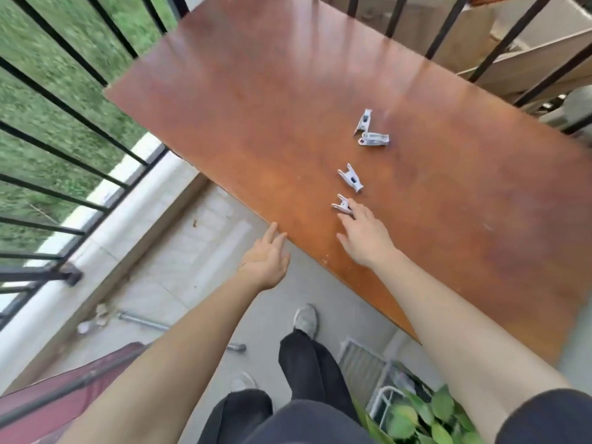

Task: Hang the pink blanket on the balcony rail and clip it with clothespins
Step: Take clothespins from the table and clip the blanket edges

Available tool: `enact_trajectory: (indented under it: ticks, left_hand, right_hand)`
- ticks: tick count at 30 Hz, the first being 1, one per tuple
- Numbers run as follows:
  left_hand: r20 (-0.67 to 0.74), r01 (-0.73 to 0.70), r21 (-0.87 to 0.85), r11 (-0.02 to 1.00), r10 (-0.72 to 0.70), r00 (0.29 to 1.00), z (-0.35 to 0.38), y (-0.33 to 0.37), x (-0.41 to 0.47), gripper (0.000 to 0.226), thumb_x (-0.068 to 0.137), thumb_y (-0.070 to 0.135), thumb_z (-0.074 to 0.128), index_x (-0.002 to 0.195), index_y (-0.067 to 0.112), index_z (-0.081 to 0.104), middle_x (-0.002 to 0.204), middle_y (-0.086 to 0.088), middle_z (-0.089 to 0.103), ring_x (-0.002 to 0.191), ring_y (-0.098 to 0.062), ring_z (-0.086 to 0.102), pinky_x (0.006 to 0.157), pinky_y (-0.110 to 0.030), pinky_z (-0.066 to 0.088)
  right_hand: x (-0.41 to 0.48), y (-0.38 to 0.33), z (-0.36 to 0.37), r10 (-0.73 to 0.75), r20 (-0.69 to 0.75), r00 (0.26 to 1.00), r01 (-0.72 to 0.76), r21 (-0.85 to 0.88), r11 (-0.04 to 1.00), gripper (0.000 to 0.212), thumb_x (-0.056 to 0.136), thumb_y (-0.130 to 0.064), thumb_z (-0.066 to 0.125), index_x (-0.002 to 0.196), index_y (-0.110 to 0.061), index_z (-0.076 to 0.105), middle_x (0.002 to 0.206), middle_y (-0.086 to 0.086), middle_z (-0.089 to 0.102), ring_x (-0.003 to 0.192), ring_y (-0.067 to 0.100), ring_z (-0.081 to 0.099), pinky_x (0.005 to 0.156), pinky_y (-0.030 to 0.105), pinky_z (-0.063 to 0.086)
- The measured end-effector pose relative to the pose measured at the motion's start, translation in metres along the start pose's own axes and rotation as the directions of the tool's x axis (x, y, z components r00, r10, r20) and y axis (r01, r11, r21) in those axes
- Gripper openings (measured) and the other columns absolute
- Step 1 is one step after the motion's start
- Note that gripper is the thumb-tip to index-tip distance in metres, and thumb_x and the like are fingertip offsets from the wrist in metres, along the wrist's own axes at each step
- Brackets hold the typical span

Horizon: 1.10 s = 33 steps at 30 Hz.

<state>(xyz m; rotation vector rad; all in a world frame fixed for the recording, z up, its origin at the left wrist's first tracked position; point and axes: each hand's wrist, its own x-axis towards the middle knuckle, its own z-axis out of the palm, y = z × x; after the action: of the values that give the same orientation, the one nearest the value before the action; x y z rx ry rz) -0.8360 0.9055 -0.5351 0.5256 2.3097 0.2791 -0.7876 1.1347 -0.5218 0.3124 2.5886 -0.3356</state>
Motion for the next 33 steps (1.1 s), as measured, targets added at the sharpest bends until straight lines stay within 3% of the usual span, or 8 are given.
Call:
enact_trajectory:
  ticks: [2,4,10,14,17,26,30,33]
  left_hand:
    - [-0.008,0.019,0.0,1.0,-0.019,1.0,-0.004,-0.003,-0.006,0.052,0.101,0.038,0.032,0.149,0.02,0.028,0.162,-0.002,0.007,0.145,-0.027,0.017,0.116,-0.041,0.022]
    - [-0.008,0.051,-0.012,0.999,-0.051,0.999,-0.01,-0.008,-0.015,0.051,0.101,0.037,0.033,0.148,0.017,0.031,0.161,-0.005,0.014,0.146,-0.024,0.014,0.116,-0.04,0.021]
    - [-0.145,0.127,-0.058,0.99,-0.134,0.98,-0.049,-0.044,-0.067,0.049,0.1,0.036,0.038,0.145,0.016,0.033,0.158,-0.007,0.02,0.144,-0.025,0.017,0.114,-0.04,0.023]
    - [-0.282,0.209,-0.084,0.974,-0.224,0.933,-0.09,-0.089,-0.128,0.051,0.098,0.038,0.041,0.145,0.018,0.033,0.158,-0.009,0.018,0.145,-0.026,0.016,0.116,-0.043,0.021]
    - [-0.399,0.249,-0.114,0.962,-0.274,0.875,-0.117,-0.133,-0.186,0.051,0.096,0.039,0.044,0.143,0.019,0.037,0.157,-0.009,0.021,0.144,-0.027,0.019,0.115,-0.045,0.024]
    - [-0.681,0.364,-0.196,0.91,-0.394,0.618,-0.133,-0.246,-0.362,0.042,0.094,0.033,0.05,0.132,0.015,0.05,0.143,-0.008,0.041,0.133,-0.027,0.038,0.106,-0.041,0.037]
    - [-0.832,0.409,-0.195,0.891,-0.371,0.413,-0.124,-0.253,-0.418,0.026,0.087,0.026,0.057,0.109,0.013,0.065,0.107,-0.004,0.061,0.1,-0.025,0.058,0.087,-0.035,0.049]
    - [-0.904,0.473,-0.212,0.855,-0.356,0.238,-0.13,-0.246,-0.451,0.021,0.083,0.024,0.061,0.101,0.016,0.067,0.098,-0.001,0.063,0.088,-0.021,0.06,0.075,-0.033,0.052]
  right_hand:
    - [0.001,0.003,0.005,0.008,-0.135,0.991,-0.01,-0.008,1.0,0.031,0.098,-0.025,0.054,0.126,-0.012,0.058,0.134,0.01,0.048,0.121,0.032,0.049,0.094,0.045,0.047]
    - [-0.001,0.002,0.005,0.041,-0.189,0.981,-0.034,0.043,0.998,0.018,0.097,-0.019,0.055,0.113,-0.011,0.059,0.114,0.01,0.054,0.105,0.033,0.055,0.083,0.045,0.05]
    - [-0.003,-0.05,-0.03,0.062,0.006,0.998,-0.062,0.061,0.996,0.058,0.081,-0.03,0.072,0.131,-0.014,0.047,0.12,0.013,0.052,0.108,0.038,0.059,0.089,0.041,0.048]
    - [0.0,-0.144,-0.078,-0.043,-0.113,0.993,0.061,0.162,0.985,0.034,0.078,-0.03,0.07,0.107,-0.013,0.063,0.102,0.01,0.051,0.099,0.037,0.06,0.076,0.035,0.045]
    - [-0.01,-0.232,-0.111,-0.142,-0.234,0.962,0.202,0.255,0.946,0.032,0.074,-0.021,0.071,0.105,-0.015,0.067,0.105,0.015,0.059,0.102,0.038,0.06,0.082,0.036,0.046]
    - [-0.078,-0.463,-0.108,-0.559,-0.243,0.793,0.61,0.314,0.728,0.048,0.07,-0.056,0.081,0.102,-0.02,0.074,0.093,0.0,0.075,0.095,0.02,0.069,0.079,0.027,0.05]
    - [-0.107,-0.525,-0.094,-0.702,-0.15,0.697,0.708,0.304,0.638,0.05,0.071,-0.056,0.08,0.105,-0.019,0.076,0.08,-0.005,0.069,0.085,0.016,0.066,0.072,0.024,0.044]
    - [-0.119,-0.561,-0.1,-0.797,-0.121,0.592,0.79,0.284,0.544,0.053,0.073,-0.055,0.08,0.111,-0.019,0.075,0.073,-0.009,0.063,0.076,0.012,0.06,0.07,0.021,0.039]
